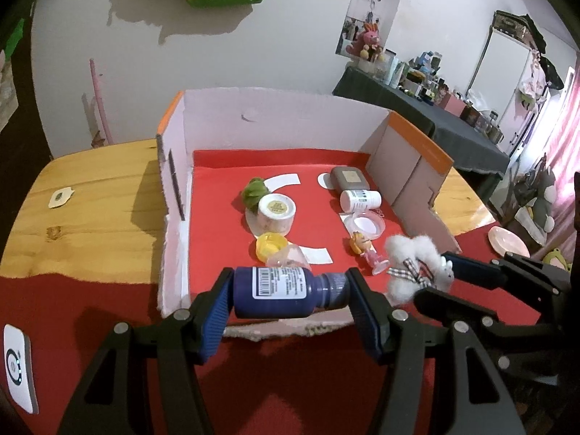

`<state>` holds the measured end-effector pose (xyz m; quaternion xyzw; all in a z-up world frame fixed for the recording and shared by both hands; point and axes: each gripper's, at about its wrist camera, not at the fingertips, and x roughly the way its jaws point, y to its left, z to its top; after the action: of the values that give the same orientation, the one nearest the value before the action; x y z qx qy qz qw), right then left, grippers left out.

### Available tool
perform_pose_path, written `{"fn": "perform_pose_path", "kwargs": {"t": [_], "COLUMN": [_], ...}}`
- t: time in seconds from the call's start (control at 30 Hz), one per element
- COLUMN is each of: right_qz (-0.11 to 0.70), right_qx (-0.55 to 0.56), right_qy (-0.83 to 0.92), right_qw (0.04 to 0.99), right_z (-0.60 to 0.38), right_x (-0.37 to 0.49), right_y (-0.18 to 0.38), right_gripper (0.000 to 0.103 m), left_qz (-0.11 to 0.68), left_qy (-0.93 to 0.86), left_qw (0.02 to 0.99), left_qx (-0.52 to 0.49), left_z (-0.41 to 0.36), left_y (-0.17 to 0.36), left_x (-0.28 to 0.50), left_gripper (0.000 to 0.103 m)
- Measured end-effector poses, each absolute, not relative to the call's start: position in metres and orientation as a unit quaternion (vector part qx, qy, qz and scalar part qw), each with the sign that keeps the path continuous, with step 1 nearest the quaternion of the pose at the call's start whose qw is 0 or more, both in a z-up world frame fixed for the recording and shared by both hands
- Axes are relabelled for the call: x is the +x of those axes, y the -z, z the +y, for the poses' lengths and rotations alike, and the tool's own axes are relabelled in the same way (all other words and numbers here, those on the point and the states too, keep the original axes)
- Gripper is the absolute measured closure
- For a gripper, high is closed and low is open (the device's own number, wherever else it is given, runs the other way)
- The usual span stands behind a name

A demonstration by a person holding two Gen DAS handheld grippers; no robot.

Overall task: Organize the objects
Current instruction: 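Carry the blue bottle and plush bunny into the box with both grippers, then lower the bottle and bunny onto the box floor and open both grippers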

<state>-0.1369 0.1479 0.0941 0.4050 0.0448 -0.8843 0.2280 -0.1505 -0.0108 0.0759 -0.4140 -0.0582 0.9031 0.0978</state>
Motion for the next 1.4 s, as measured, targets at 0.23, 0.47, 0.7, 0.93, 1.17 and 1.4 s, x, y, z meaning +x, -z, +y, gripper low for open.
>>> {"fn": "perform_pose_path", "kwargs": {"t": [0.23,0.47,0.7,0.93,1.17,1.4], "right_qz": [0.036,0.035,0.023,0.002,-0.056,-0.084], "right_qx": [0.424,0.435,0.442,0.450,0.485,0.518], "right_qy": [0.876,0.870,0.865,0.858,0.824,0.800], "right_qw": [0.227,0.232,0.235,0.247,0.287,0.292], "right_z": [0.152,0.148,0.149,0.151,0.154,0.156], "right_x": [-0.157,-0.167,-0.178,-0.189,-0.202,-0.215], "right_y": [-0.085,-0.078,-0.074,-0.074,-0.061,-0.048], "right_gripper": [0.061,0.061,0.060,0.060,0.060,0.060], "left_qz": [-0.055,-0.062,-0.065,-0.075,-0.043,-0.031], "left_qy": [-0.896,-0.882,-0.870,-0.858,-0.858,-0.851], "left_qw": [0.110,0.135,0.156,0.177,0.171,0.173], "left_qx": [-0.427,-0.447,-0.463,-0.477,-0.482,-0.495], "left_z": [-0.004,-0.005,-0.005,-0.008,-0.004,-0.001], "left_y": [-0.068,-0.060,-0.053,-0.046,-0.042,-0.032], "left_x": [-0.164,-0.172,-0.178,-0.182,-0.184,-0.194], "left_gripper": [0.040,0.040,0.040,0.040,0.040,0.040]}}
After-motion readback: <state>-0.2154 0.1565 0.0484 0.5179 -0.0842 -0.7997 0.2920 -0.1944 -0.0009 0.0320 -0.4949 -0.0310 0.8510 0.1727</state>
